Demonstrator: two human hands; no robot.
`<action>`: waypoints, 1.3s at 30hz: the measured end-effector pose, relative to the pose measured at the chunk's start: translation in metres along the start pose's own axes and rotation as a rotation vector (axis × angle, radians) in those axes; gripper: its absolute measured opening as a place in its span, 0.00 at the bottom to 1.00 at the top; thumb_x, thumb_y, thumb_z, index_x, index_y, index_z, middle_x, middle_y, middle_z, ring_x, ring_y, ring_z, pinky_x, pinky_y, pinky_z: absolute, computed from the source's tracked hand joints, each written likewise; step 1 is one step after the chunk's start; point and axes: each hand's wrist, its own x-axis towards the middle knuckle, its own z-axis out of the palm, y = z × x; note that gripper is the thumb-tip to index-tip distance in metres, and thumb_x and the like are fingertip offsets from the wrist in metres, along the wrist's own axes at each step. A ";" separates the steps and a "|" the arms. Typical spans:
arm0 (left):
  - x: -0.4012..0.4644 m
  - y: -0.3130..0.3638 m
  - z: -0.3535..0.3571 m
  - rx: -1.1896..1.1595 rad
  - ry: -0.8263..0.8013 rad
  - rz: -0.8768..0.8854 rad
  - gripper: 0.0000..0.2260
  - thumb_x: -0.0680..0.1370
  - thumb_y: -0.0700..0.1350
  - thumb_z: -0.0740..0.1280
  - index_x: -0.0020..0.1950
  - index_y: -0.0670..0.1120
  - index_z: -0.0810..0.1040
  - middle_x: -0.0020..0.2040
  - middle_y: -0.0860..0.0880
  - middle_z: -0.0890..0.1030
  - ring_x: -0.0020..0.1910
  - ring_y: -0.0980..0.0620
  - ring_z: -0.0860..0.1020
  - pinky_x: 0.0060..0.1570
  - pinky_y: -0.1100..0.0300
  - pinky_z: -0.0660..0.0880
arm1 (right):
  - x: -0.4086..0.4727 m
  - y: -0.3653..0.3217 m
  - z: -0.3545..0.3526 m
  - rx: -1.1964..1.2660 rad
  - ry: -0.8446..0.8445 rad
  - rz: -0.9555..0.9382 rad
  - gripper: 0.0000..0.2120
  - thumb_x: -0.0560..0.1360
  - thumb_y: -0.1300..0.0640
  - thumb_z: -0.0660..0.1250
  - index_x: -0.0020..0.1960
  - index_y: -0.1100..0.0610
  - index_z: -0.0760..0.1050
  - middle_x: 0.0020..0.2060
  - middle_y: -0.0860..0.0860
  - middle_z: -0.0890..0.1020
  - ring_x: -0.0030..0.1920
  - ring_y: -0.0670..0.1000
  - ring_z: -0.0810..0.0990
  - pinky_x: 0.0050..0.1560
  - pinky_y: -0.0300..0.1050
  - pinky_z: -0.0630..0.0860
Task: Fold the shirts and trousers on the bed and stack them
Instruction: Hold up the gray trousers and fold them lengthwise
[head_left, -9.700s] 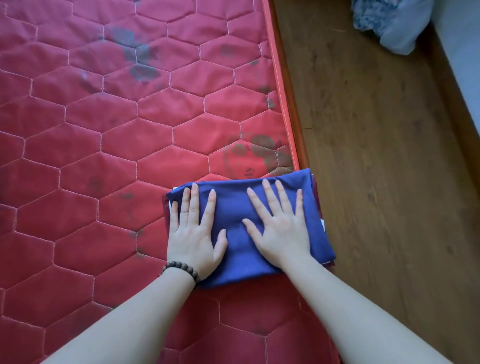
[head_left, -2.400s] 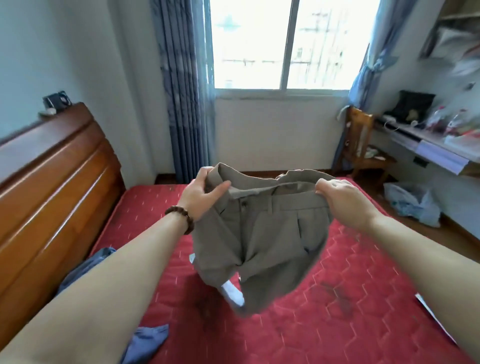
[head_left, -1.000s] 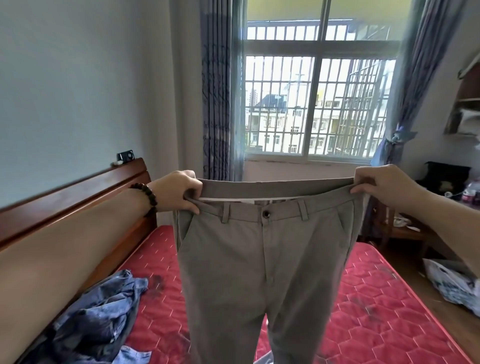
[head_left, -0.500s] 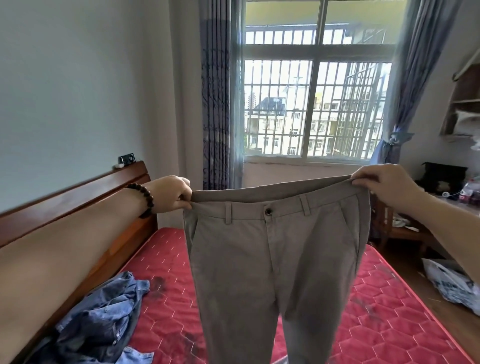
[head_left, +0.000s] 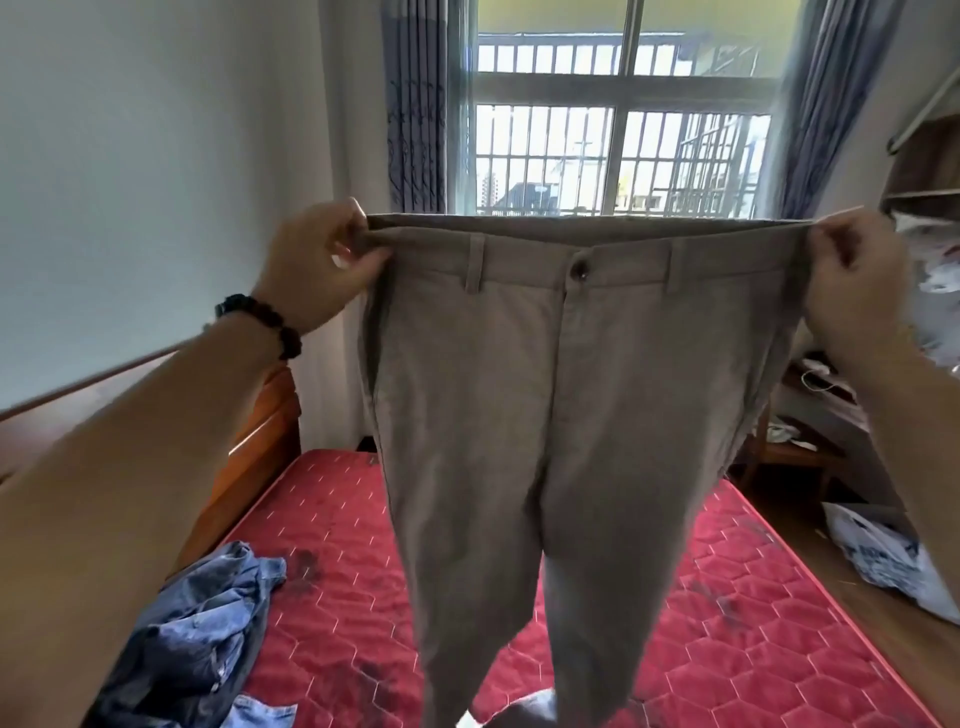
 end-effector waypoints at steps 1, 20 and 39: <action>-0.001 0.001 0.005 -0.015 -0.006 -0.031 0.09 0.73 0.46 0.72 0.42 0.47 0.72 0.35 0.53 0.73 0.32 0.56 0.70 0.37 0.75 0.68 | -0.002 -0.002 0.004 -0.002 0.044 -0.006 0.07 0.76 0.57 0.60 0.47 0.59 0.74 0.40 0.53 0.74 0.40 0.47 0.71 0.41 0.35 0.65; 0.013 -0.056 -0.015 -0.323 -0.468 -0.495 0.08 0.74 0.35 0.71 0.43 0.46 0.74 0.38 0.49 0.77 0.38 0.55 0.76 0.35 0.74 0.71 | 0.004 -0.011 0.060 0.015 -0.221 0.086 0.06 0.78 0.62 0.62 0.45 0.53 0.74 0.42 0.50 0.77 0.44 0.44 0.73 0.44 0.37 0.64; -0.099 -0.071 0.024 -1.109 -0.309 -1.170 0.16 0.70 0.40 0.70 0.54 0.32 0.79 0.50 0.35 0.82 0.40 0.45 0.84 0.37 0.58 0.81 | -0.094 -0.024 0.050 0.370 -0.460 0.758 0.08 0.79 0.61 0.64 0.41 0.60 0.74 0.34 0.58 0.77 0.30 0.48 0.76 0.31 0.40 0.74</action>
